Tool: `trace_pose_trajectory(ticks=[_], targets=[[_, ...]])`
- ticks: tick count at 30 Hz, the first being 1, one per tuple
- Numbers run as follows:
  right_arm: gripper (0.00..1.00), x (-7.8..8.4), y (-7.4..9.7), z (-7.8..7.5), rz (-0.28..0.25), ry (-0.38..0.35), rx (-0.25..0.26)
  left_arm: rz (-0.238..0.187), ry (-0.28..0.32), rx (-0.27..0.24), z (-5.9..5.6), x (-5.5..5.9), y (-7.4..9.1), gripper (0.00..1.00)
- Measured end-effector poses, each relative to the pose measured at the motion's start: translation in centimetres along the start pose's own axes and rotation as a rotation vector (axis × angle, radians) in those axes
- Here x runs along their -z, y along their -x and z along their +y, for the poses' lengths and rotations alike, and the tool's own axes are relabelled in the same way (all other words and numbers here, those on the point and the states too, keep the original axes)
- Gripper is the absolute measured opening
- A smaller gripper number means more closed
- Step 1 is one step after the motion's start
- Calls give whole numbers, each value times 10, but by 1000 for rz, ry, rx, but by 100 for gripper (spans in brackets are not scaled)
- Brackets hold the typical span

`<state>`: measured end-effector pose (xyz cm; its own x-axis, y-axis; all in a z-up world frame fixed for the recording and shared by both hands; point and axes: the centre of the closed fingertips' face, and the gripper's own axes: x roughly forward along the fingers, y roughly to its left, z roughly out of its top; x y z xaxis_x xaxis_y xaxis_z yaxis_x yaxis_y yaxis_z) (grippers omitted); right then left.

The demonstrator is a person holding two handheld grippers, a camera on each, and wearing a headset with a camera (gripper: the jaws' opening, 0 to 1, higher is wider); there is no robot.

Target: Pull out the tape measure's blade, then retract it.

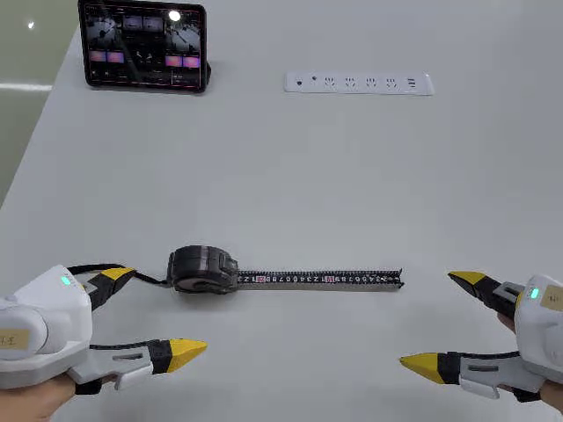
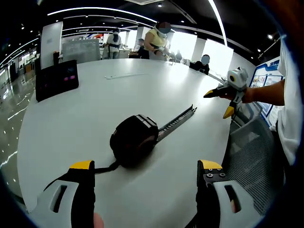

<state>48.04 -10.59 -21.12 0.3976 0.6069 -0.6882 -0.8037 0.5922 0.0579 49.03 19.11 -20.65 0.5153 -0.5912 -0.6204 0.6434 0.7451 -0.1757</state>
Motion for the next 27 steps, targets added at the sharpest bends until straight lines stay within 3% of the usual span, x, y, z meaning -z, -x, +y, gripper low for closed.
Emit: trace_pose_trajectory(ticks=[18, 27], targets=[[82, 2, 0, -5, 5, 0, 2, -15, 45, 10, -3, -6, -22, 85], [81, 2, -1, -5, 6, 1, -1, -38, 99, 7, -3, -9, -26, 84]])
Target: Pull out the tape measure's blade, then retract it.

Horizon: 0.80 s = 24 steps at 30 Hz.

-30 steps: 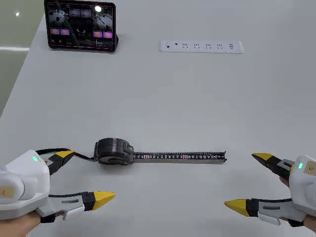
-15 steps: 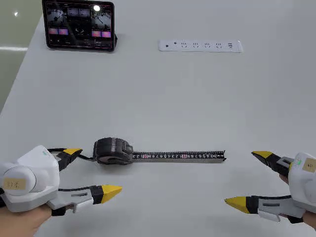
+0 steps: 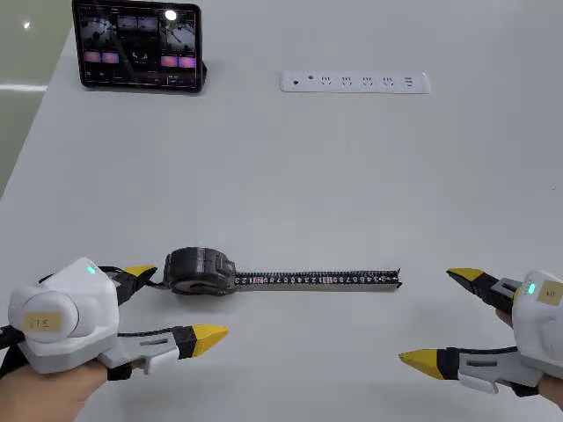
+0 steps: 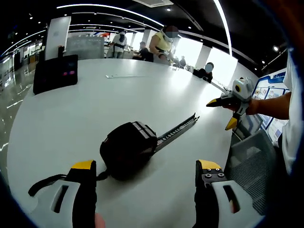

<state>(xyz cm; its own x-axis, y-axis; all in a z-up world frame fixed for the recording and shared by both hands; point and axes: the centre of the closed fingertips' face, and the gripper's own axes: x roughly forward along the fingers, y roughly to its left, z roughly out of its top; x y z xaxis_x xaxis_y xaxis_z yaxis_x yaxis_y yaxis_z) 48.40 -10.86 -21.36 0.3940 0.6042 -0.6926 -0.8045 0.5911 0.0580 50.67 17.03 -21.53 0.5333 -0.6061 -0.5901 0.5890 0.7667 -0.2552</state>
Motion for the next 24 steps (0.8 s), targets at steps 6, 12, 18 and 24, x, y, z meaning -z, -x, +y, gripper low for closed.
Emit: trace_pose_trajectory(ticks=[6, 12, 18, 24], targets=[[81, 0, -1, 0, 1, 2, -4, -10, 13, -1, -1, -2, -3, 83], [81, 0, -1, 0, 1, 2, -5, -18, 29, 2, -3, -3, -5, 83], [81, 0, -1, 2, 2, 1, -7, -21, 37, 7, -6, -3, -7, 82], [80, 1, -1, 2, 5, 2, -11, -24, 41, 4, -6, -3, -7, 82]])
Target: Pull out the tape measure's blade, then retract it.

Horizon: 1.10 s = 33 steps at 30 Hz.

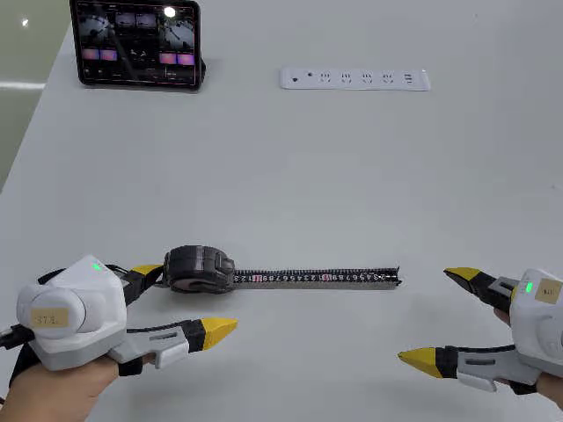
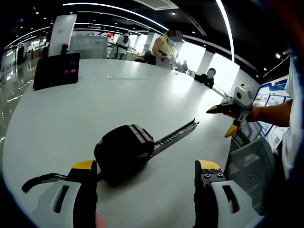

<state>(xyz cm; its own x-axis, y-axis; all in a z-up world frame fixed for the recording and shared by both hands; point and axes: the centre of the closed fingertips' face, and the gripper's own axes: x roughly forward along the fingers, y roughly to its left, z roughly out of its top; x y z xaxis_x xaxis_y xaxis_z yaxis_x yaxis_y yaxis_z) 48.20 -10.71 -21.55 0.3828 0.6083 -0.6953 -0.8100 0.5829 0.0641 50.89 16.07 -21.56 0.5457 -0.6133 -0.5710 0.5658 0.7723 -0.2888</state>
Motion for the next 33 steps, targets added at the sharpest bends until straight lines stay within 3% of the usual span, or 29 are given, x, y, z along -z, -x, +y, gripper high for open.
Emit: trace_pose_trajectory(ticks=[14, 25, 33], targets=[[73, -8, -5, -8, 12, 46, -35, -22, 21, -63, 2, -1, -3, 80], [68, -16, -14, -11, 52, 118, -102, -38, 66, -132, 4, -4, -8, 78], [59, -16, -18, -18, 75, 155, -132, -44, 113, -187, 10, -5, -14, 77]])
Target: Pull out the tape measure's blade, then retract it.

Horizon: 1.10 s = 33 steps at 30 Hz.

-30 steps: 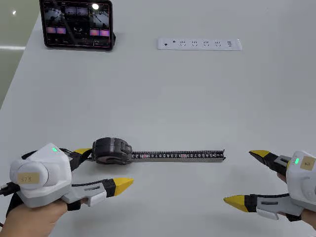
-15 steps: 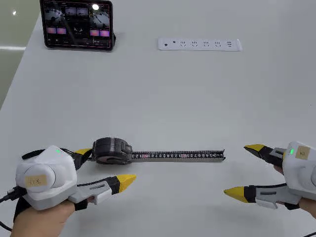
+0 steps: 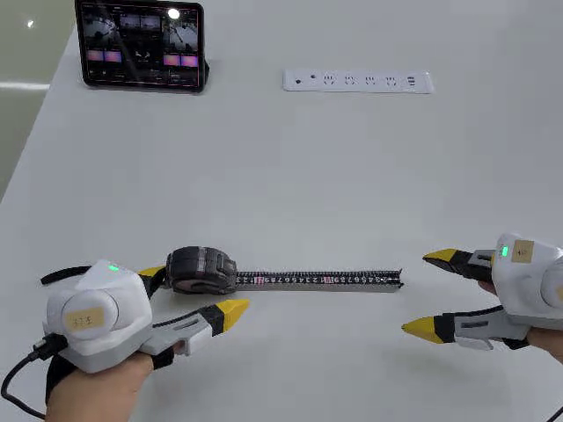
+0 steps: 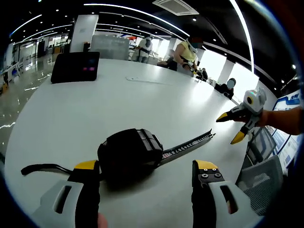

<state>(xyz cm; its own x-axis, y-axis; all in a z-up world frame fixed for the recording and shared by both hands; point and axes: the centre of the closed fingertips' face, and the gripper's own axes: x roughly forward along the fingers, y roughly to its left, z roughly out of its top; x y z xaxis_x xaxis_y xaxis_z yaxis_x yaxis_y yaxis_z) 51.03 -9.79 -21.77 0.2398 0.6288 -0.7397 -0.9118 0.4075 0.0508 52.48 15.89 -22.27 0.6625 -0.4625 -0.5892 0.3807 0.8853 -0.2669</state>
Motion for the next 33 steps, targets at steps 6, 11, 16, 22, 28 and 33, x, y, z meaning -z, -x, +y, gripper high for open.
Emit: trace_pose_trajectory(ticks=[6, 11, 16, 22, 28, 33], targets=[[54, 1, -3, -5, 17, 32, -15, -4, 31, -34, 3, -1, -3, 76], [49, 2, -5, -12, 27, 54, -23, -5, 41, -60, 3, -1, -6, 75], [45, 4, -9, -15, 42, 82, -37, -15, 72, -92, 7, -2, -8, 74], [39, 5, -14, -16, 56, 104, -54, -16, 84, -122, 8, -2, -12, 73], [37, 5, -17, -19, 65, 121, -67, -26, 107, -158, 8, -4, -13, 75], [34, 4, -20, -21, 76, 125, -79, -26, 109, -192, 10, -4, -15, 74]])
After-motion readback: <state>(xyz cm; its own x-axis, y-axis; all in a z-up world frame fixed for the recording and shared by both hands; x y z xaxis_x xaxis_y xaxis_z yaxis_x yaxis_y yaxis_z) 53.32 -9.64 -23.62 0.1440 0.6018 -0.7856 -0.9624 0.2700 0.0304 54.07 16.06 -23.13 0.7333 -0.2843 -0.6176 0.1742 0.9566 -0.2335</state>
